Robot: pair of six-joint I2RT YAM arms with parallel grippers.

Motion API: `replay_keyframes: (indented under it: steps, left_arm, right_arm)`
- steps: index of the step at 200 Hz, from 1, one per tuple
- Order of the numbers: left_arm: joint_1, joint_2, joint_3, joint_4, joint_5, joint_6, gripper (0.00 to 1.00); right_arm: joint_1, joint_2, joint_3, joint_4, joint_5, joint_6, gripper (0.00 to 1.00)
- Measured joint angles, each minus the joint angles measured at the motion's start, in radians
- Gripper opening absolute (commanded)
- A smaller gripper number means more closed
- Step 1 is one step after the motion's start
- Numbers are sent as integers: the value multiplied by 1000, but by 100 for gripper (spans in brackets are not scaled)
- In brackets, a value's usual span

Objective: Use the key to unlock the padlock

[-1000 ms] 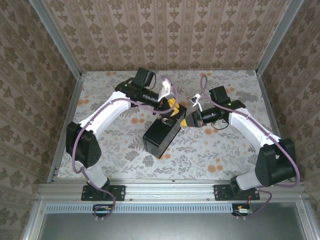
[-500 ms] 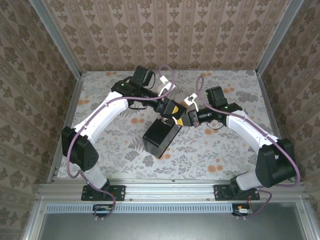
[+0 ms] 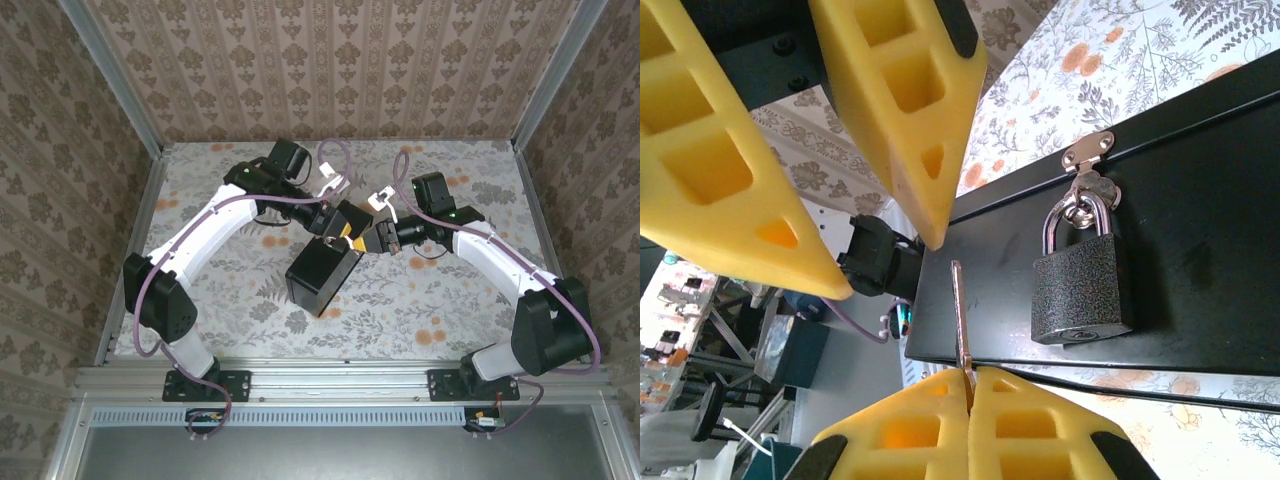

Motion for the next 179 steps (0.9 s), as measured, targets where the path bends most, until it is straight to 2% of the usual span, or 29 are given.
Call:
replay_keyframes:
  steps: [101, 179]
  left_arm:
    - [-10, 23, 0, -47, 13, 47, 27]
    - [52, 23, 0, -54, 24, 56, 30]
  right_arm:
    - [-5, 0, -2, 19, -12, 3, 0]
    - [-6, 0, -2, 8, -21, -1, 0]
